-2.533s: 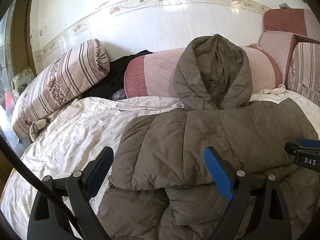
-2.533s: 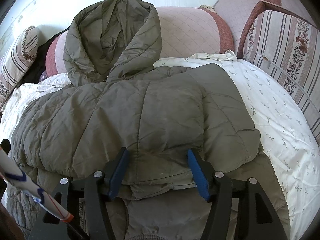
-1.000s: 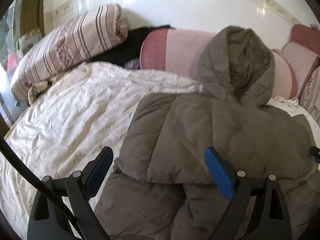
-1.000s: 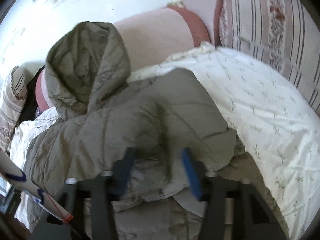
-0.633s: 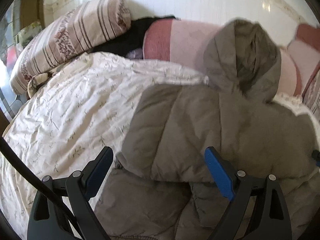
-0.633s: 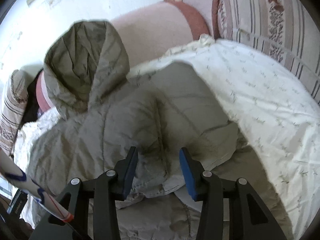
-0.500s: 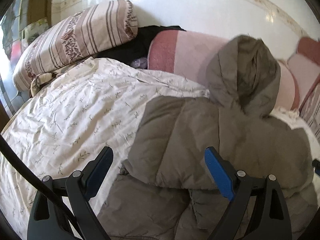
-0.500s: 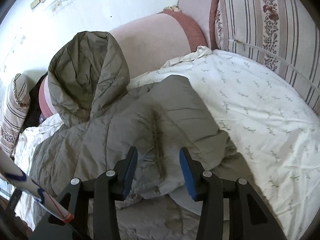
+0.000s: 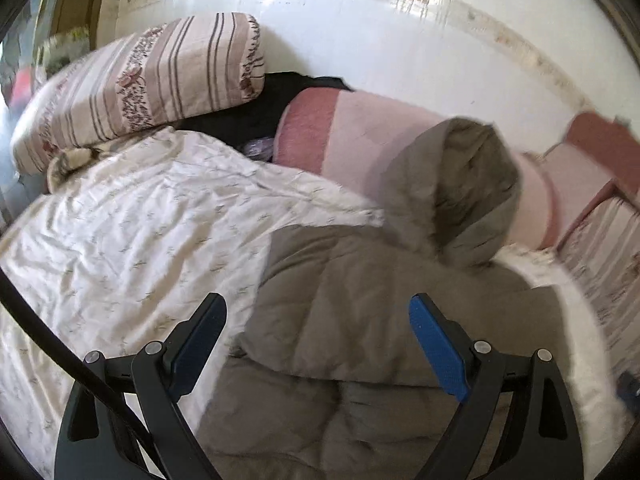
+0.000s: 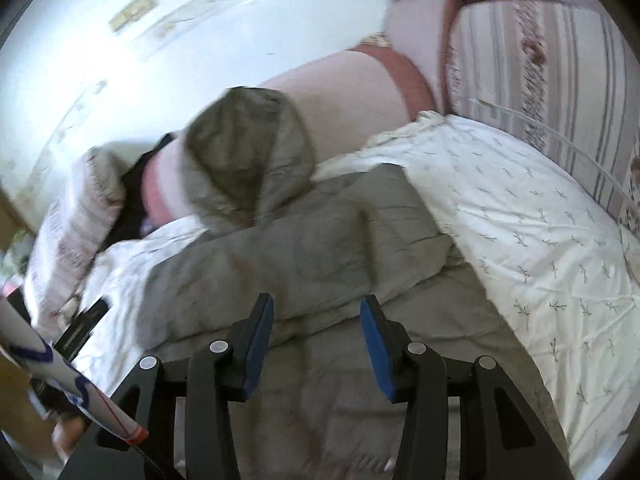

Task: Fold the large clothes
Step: 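Move the right tool to the jacket hood and close on it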

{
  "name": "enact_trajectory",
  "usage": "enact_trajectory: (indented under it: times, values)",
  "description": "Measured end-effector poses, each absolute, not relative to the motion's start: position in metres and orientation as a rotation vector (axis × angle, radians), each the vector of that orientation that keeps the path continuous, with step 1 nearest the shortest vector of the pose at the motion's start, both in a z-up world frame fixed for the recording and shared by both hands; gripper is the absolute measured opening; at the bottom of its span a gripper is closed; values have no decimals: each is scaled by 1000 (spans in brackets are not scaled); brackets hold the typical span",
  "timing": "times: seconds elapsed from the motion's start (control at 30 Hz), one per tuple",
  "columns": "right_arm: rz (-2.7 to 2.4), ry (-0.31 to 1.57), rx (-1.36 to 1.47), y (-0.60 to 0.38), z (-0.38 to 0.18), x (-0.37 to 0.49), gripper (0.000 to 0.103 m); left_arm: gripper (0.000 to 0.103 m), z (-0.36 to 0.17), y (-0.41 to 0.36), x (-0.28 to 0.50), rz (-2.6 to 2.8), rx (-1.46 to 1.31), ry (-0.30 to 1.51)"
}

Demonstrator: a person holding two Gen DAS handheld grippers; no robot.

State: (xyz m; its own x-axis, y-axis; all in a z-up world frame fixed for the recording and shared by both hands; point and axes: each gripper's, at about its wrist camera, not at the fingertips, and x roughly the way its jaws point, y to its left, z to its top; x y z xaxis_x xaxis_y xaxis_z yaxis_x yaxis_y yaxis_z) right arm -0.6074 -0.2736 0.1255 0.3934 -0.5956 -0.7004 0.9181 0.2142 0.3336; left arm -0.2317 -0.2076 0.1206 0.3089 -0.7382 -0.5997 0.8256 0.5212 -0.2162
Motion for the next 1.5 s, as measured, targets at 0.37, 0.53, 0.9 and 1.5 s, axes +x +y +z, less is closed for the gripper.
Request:
enact_trajectory:
  times: [0.37,0.53,0.9,1.5]
  values:
    - [-1039,491,509,-233,306,-542,61,92,188,-159,-215,-1148,-161,722]
    - [-1092,536,429,-281,331,-508,61,92,162,-164,-185,-1068,-153,829]
    - [-1145,572,621,-459,267,-480,61,92,105,-207,-168,-1002,-20,913]
    - [-1231,641,636,-646,150,-449,61,92,71,-258,-213,-1038,187,832]
